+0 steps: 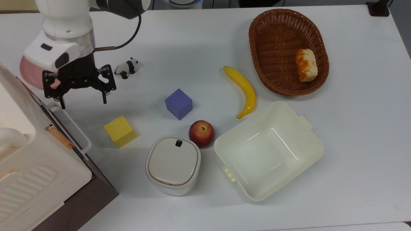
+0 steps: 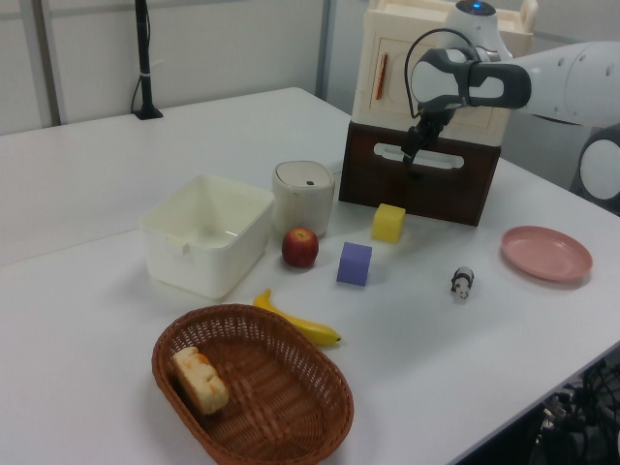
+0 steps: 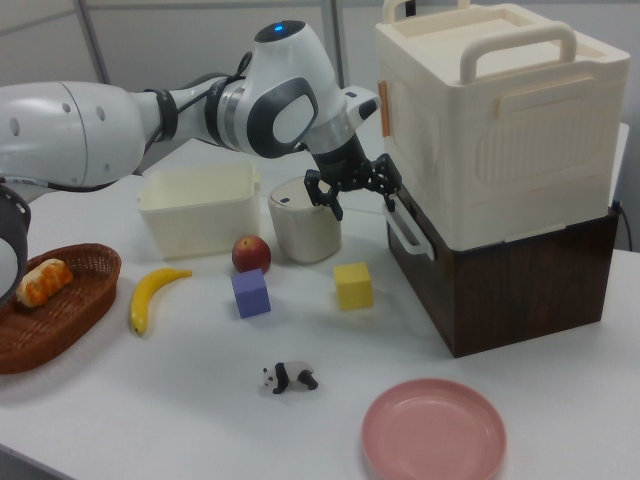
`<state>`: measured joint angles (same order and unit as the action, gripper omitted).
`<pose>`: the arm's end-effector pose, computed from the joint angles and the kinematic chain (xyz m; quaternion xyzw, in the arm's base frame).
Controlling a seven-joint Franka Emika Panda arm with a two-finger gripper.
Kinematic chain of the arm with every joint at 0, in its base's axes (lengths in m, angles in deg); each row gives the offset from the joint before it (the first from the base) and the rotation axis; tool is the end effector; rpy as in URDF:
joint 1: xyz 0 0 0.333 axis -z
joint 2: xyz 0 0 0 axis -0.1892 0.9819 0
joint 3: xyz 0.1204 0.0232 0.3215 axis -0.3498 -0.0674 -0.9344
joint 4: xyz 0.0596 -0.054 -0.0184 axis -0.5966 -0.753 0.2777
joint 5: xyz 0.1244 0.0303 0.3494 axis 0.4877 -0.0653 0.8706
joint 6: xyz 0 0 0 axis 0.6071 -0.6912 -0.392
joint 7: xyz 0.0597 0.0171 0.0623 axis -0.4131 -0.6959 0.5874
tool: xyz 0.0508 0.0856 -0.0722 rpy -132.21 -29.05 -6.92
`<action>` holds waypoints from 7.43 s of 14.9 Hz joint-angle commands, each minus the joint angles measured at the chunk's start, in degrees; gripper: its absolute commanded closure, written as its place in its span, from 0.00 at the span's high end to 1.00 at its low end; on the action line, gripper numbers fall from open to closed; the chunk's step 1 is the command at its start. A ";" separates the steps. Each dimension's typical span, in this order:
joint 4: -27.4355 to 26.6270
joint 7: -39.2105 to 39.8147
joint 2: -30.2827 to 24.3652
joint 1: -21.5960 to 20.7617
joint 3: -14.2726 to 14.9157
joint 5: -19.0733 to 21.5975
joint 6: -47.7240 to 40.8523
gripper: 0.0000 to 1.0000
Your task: Slide the drawer open
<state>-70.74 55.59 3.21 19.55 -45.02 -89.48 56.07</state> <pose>0.6891 -0.1699 0.5038 0.9726 0.1590 0.1362 0.1007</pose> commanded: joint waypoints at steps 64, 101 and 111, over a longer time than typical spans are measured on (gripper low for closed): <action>2.78 11.12 6.68 0.84 -0.12 -2.52 5.26 0.72; 2.60 10.94 5.37 1.72 -0.21 -1.90 5.26 0.29; 2.60 11.29 5.37 1.72 -0.21 -1.90 5.35 0.17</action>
<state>-66.89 66.27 9.64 21.32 -45.09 -90.76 60.48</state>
